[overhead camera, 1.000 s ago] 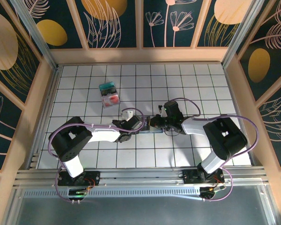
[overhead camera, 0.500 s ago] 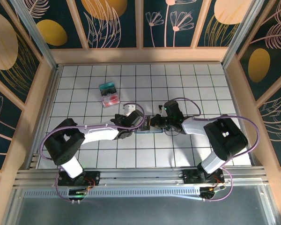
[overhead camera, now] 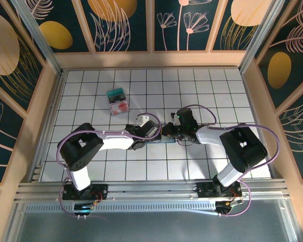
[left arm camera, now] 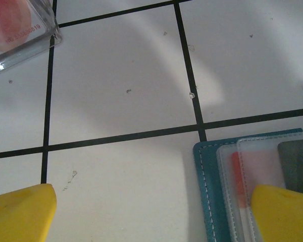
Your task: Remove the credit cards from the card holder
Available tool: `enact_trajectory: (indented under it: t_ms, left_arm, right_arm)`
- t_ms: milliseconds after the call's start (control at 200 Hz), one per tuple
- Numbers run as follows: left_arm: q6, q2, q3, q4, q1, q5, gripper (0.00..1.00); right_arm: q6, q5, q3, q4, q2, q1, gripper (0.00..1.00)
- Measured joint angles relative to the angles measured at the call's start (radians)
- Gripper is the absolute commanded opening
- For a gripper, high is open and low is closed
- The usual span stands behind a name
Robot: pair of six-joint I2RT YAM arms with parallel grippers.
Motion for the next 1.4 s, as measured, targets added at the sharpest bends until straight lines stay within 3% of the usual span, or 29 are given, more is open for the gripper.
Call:
enact_trajectory:
  t_ms: [551,671,791,911,1101,1401]
  left_arm:
    - [-0.002,0.006,-0.005,0.031,0.001,0.016,0.99]
    - [-0.003,0.006,-0.008,0.036,0.002,0.018,0.99]
    - [-0.009,0.005,-0.011,0.037,0.002,0.019,0.99]
    - [-0.012,0.002,-0.014,0.037,0.004,0.021,0.99]
    - [-0.012,-0.001,-0.016,0.039,0.003,0.032,0.99]
    - [0.000,-0.014,-0.018,0.031,0.003,0.034,0.99]
  right_arm:
    - [0.053,-0.033,-0.015,0.140,0.031,-0.008,0.17]
    - [0.064,-0.049,-0.015,0.185,0.063,-0.011,0.16]
    - [0.082,-0.056,-0.016,0.205,0.082,-0.011,0.05]
    - [0.080,-0.056,-0.023,0.214,0.082,-0.013,0.01]
    - [0.056,-0.046,-0.031,0.167,0.037,-0.043,0.00]
    - [-0.052,0.074,-0.031,0.002,-0.134,-0.075,0.00]
